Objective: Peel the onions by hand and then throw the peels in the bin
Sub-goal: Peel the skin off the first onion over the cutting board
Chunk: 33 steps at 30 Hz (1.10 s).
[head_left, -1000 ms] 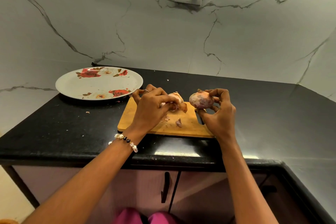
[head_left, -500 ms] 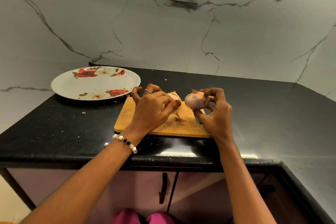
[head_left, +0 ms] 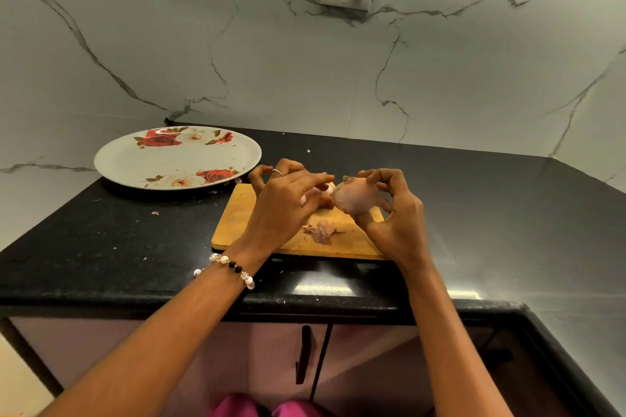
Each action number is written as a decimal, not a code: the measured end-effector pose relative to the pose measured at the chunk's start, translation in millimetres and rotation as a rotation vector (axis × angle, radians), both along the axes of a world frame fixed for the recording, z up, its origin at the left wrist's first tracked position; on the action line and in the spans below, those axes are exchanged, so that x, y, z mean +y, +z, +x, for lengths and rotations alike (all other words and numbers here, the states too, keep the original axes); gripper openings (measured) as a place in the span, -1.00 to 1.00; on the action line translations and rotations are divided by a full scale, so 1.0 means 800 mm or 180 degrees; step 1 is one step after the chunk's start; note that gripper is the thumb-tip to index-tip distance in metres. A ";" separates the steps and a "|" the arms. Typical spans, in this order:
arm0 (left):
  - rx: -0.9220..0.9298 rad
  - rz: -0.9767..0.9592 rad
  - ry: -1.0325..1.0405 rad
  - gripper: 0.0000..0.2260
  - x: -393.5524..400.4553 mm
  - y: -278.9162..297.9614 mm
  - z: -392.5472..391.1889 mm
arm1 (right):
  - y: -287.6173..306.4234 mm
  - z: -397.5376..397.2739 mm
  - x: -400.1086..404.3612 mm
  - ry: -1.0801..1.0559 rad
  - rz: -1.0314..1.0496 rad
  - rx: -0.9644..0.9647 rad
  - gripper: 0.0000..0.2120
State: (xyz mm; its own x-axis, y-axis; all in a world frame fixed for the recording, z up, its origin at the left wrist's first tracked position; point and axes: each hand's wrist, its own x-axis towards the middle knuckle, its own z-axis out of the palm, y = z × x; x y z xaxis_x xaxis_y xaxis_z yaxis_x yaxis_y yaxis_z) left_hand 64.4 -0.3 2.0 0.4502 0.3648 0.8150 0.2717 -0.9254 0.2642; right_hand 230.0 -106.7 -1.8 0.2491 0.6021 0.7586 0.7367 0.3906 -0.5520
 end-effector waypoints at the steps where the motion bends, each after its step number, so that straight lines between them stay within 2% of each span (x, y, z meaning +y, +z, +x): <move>1: 0.0068 -0.0034 -0.0102 -0.68 0.001 -0.001 0.001 | 0.000 0.000 0.000 0.0000 -0.0008 -0.0019 -0.46; 4: 0.0082 0.0082 -0.0157 -0.62 0.005 -0.003 0.002 | 0.001 -0.001 -0.002 0.0022 -0.0056 -0.0109 -0.47; 7: -0.0059 0.0000 -0.0527 -0.61 0.003 -0.002 0.002 | 0.002 -0.001 -0.003 0.0067 -0.0134 -0.0205 -0.50; 11: -0.0166 -0.0028 -0.0553 -0.58 0.000 0.000 0.001 | 0.003 -0.003 -0.003 0.0167 -0.0248 -0.0215 -0.51; 19: -0.0132 -0.0134 -0.0591 -0.72 -0.001 0.003 -0.002 | 0.005 -0.008 -0.006 0.0409 -0.0404 -0.0254 -0.42; 23: -0.0158 -0.0191 -0.0528 -0.76 -0.001 0.003 -0.003 | 0.006 -0.008 -0.008 0.0471 -0.0411 -0.0127 -0.43; 27: -0.0193 -0.0004 -0.0401 -0.81 0.000 0.001 -0.003 | 0.005 -0.008 -0.008 0.0415 -0.0444 0.0027 -0.50; 33: -0.0126 0.0343 -0.0546 -0.68 -0.001 -0.001 -0.004 | 0.003 -0.004 -0.007 0.0247 -0.0498 0.0026 -0.54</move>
State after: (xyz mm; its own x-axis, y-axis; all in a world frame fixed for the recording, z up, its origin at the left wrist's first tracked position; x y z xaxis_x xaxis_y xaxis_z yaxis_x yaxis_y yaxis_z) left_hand 61.3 -1.1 1.1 0.4651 0.1952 0.8635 0.0989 -0.9807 0.1685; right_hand 226.8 -112.0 0.6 0.2031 0.7304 0.6521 0.7028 0.3550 -0.6165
